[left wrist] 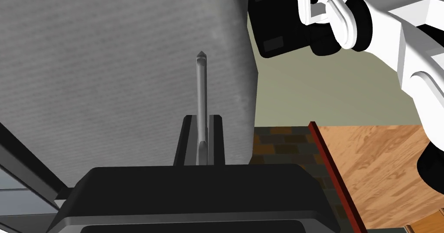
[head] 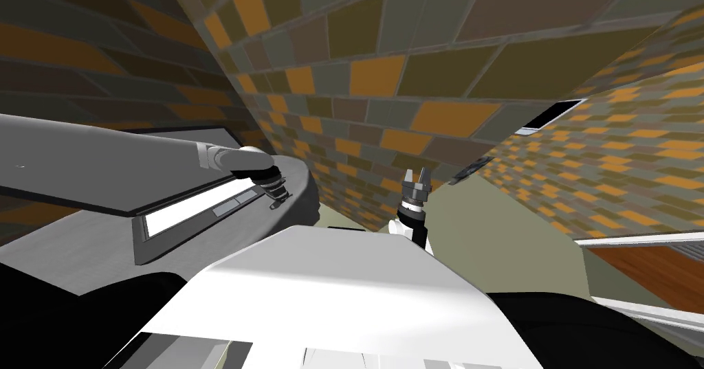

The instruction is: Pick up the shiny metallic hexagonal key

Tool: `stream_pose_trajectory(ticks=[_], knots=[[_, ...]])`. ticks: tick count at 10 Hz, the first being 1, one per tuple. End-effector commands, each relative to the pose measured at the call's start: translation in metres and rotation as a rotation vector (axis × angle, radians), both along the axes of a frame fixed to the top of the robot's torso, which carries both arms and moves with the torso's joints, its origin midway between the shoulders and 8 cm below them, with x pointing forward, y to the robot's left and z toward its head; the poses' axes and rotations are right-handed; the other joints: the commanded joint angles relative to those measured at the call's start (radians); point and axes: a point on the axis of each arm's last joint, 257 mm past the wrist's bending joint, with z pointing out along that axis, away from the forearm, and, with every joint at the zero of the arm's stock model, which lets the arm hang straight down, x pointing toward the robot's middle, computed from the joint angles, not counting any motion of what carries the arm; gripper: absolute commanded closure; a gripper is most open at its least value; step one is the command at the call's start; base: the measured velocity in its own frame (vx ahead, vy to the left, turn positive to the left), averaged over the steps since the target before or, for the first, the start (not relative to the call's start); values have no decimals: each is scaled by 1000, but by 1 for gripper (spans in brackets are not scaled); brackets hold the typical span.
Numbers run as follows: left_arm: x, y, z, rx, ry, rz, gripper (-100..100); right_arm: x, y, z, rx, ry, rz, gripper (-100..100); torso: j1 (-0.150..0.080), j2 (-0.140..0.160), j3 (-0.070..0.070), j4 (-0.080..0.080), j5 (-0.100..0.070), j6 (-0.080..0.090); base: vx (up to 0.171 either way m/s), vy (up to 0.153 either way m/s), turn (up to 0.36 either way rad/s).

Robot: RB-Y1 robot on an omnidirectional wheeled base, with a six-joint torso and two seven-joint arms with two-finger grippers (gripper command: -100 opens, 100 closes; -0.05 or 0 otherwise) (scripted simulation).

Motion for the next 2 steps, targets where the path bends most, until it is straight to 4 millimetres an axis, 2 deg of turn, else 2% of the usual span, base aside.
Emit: stream_pose_trajectory(ticks=[1, 2], knots=[[0, 0, 0, 0, 0, 0, 100, 0, 0, 0, 0, 0, 0, 0, 0, 0, 0, 0, 0, 0, 43, -14, 26], [0, 0, 1, 0, 1, -3, 0, 0, 0, 0, 0, 0, 0, 0, 1, 2, 1, 0, 0, 0, 7, -3, -6]])
